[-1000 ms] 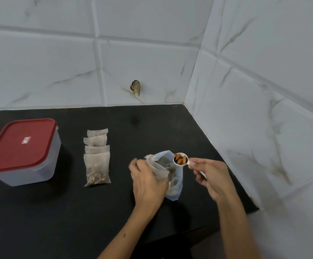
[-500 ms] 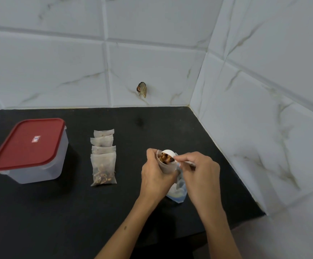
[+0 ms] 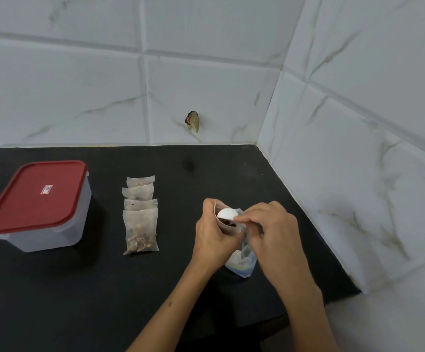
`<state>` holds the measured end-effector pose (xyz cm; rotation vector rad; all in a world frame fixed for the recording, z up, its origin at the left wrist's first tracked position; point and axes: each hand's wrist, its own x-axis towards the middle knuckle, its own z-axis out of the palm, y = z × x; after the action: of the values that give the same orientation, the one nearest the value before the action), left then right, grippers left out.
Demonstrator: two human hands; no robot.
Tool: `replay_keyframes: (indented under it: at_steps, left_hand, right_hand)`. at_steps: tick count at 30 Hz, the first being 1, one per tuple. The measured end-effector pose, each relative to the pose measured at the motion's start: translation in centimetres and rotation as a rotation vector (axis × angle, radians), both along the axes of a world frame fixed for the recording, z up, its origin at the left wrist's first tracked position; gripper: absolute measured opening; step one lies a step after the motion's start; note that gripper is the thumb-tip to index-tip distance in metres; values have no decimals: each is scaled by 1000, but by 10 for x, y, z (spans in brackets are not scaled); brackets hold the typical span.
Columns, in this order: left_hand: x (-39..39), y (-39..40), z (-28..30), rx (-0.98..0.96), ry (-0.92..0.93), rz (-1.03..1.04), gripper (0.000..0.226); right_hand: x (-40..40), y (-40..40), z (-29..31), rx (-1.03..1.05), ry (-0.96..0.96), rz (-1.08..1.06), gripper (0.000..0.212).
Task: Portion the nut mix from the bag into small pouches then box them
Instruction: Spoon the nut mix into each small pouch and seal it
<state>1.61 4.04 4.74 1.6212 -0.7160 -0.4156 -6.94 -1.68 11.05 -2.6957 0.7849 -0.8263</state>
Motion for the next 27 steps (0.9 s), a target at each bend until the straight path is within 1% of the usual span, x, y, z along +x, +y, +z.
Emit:
replay_keyframes:
  at_steps: [2, 3, 5, 6, 8, 10, 13, 15, 17, 20, 23, 25, 27]
  left_hand:
    - [2, 0, 2, 1, 11, -3, 47]
    - [4, 0, 4, -3, 15, 0, 49]
    - [6, 1, 7, -18, 11, 0, 47]
    - [6, 1, 8, -23, 7, -4, 44]
    - [8, 2, 7, -21, 4, -7, 43]
    - [12, 3, 7, -12, 6, -6, 45]
    - [14, 3, 5, 5, -22, -11, 42]
    - [15, 4, 5, -1, -42, -12, 44]
    - [17, 5, 6, -1, -55, -14, 48]
    - [23, 6, 7, 28, -39, -45, 47]
    - [27, 9, 6, 54, -46, -55, 44]
    - [31, 14, 4, 71, -27, -63, 45]
    - [33, 18, 3, 68, -3, -81, 46]
  right_hand:
    - [-6, 5, 0, -78, -199, -1, 10]
    - [-7, 6, -2, -75, -244, -15, 10]
    - [-5, 10, -2, -53, -238, 4, 8]
    - [-4, 11, -3, -49, -203, 9, 7]
    - [-2, 11, -4, -28, -156, 21, 12]
    - [0, 11, -5, -4, -168, 29, 7]
    - [1, 10, -4, 62, -73, 34, 13]
    - [1, 12, -1, 83, -136, 11, 14]
    - [2, 15, 3, 194, -219, -51, 15]
    - [4, 14, 1, 546, -309, -161, 19]
    - [6, 12, -4, 857, -517, -233, 22]
    - [7, 12, -9, 981, -616, -309, 22]
    - [9, 11, -17, 1079, -655, -398, 22]
